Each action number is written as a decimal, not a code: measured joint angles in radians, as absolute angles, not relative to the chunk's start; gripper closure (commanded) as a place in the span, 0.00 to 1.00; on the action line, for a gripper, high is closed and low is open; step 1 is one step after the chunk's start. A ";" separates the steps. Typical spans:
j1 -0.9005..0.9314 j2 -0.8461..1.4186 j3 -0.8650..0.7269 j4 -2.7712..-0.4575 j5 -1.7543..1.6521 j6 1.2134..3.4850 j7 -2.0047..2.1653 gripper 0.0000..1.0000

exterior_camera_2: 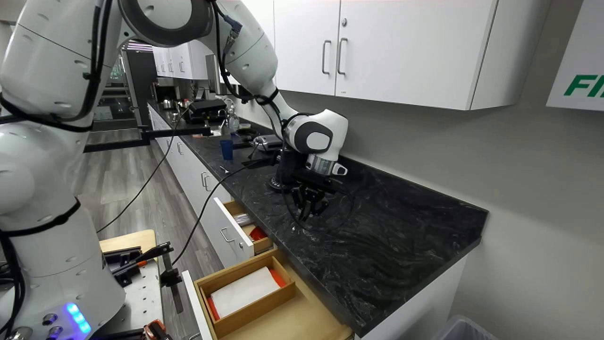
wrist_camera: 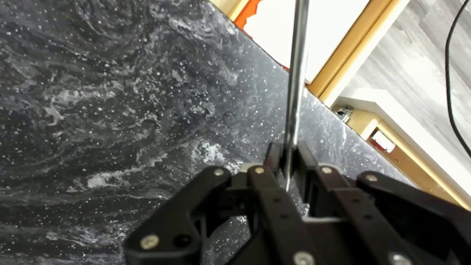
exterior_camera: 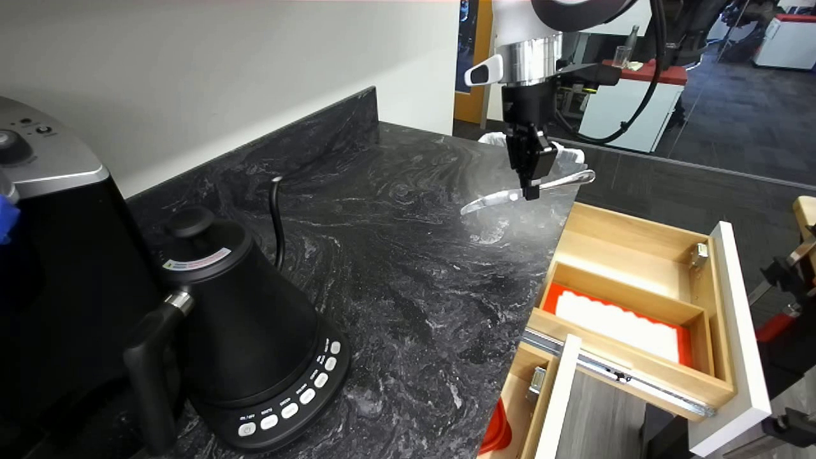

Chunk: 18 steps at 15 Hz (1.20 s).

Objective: Pick the knife on the counter and put it in the first drawer on the right

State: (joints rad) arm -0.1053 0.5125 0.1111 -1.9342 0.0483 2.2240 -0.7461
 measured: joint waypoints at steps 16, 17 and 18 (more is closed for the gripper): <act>-0.002 0.232 0.123 -2.399 0.020 2.559 -0.376 0.93; 0.012 0.233 0.127 -2.410 0.027 2.577 -0.328 0.93; 0.026 0.237 0.131 -2.419 0.032 2.593 -0.282 0.93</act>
State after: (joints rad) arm 0.0257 0.2365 0.1307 -2.4186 0.0319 2.5926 -0.2823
